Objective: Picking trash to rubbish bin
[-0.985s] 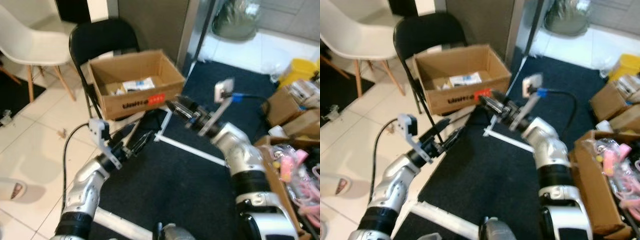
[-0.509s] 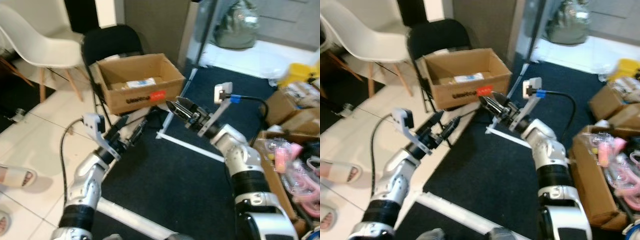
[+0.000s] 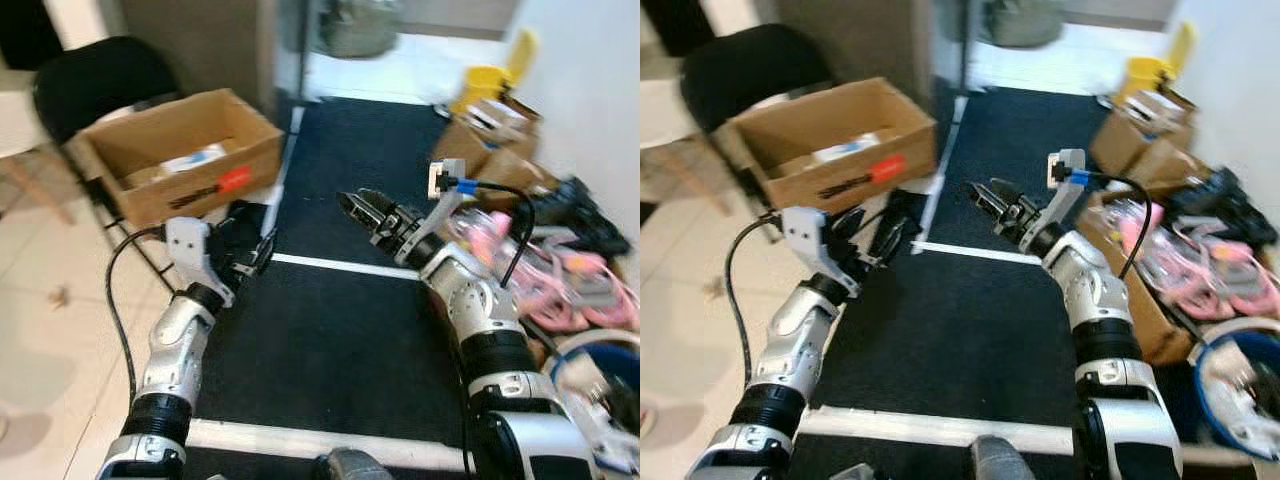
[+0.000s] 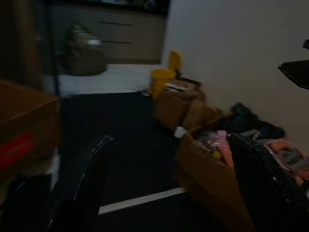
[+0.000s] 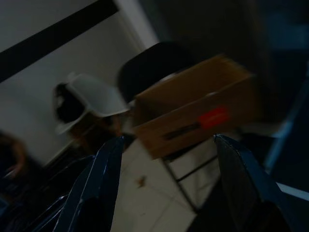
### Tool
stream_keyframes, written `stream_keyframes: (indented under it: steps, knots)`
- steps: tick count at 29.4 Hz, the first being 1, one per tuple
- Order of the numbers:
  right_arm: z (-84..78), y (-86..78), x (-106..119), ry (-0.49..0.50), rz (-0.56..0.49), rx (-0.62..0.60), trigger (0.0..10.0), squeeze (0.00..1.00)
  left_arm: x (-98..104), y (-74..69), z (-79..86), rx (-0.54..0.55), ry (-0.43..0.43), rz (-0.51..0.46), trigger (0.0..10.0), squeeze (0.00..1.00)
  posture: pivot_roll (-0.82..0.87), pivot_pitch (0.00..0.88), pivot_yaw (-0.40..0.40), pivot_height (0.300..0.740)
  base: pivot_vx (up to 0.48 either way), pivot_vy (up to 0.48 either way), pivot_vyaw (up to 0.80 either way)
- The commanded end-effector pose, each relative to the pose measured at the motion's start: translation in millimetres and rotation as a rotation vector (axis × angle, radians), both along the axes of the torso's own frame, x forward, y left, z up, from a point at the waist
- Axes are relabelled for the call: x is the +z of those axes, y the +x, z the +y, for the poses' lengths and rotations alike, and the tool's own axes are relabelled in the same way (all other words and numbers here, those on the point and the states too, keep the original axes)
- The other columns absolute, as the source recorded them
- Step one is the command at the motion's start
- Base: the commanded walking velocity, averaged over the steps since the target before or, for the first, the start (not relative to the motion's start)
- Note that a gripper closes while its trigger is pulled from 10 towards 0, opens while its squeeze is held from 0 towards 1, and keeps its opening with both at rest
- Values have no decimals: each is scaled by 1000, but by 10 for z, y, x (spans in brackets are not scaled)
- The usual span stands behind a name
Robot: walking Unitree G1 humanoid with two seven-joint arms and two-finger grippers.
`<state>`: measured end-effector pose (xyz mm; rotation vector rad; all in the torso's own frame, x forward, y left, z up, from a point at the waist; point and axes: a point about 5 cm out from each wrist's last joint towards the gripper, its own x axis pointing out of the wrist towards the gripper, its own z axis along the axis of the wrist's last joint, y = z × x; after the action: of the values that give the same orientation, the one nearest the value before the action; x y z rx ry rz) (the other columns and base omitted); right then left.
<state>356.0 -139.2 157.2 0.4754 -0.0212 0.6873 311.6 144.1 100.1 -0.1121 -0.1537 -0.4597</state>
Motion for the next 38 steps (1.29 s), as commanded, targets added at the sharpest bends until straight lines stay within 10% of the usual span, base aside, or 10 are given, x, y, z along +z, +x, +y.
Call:
stream_keyframes:
  steps: [1,16,38]
  knots:
    - [-33,37,21,-20,-10,-51,10000,0,-31,12,65,48,53,-1,10000,0,32,17,-27,740,0,0,-788]
    - [-196,-217,-64,-421,-224,-407,10000,0,-182,-120,270,334,66,17,10000,0,16,0,-3,740,0,0,-778]
    - [-246,-592,-193,-571,-270,-478,10000,0,146,-491,104,404,211,-137,10000,0,4,0,2,740,0,0,-758]
